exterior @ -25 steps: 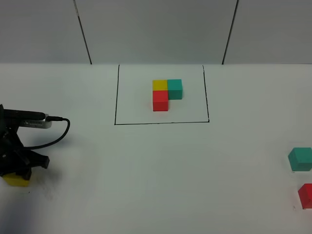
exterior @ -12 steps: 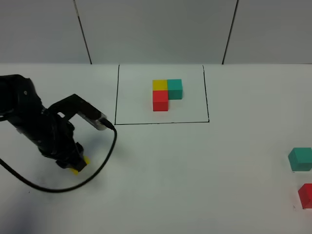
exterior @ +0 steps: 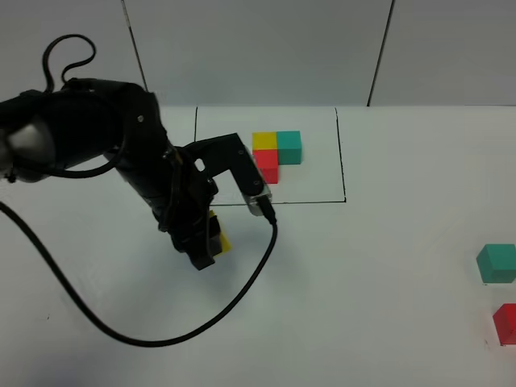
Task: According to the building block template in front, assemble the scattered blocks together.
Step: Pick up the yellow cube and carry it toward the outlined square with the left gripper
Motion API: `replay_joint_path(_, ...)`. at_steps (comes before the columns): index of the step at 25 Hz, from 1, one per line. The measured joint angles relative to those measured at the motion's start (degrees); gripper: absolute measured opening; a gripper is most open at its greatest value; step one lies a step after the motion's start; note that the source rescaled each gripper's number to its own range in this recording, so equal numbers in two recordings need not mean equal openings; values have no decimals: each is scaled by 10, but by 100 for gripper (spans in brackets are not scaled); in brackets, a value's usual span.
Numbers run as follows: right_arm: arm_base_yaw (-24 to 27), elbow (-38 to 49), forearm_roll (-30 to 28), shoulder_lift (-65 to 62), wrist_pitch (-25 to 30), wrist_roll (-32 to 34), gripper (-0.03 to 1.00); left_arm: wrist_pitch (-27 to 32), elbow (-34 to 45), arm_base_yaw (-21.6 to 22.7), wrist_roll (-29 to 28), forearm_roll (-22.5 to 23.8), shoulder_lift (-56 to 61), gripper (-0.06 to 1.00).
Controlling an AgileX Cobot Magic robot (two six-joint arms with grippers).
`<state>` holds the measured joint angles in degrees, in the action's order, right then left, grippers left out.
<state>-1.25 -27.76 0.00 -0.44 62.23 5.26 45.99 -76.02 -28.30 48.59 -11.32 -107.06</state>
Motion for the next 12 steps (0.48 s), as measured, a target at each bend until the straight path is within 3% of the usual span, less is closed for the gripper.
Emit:
replay_joint_path(5, 0, 0, 0, 0, 0, 0, 71, 61, -96, -36, -11, 13, -61, 0)
replay_joint_path(12, 0, 0, 0, 0, 0, 0, 71, 77, -151, -95, -29, 94, -133, 0)
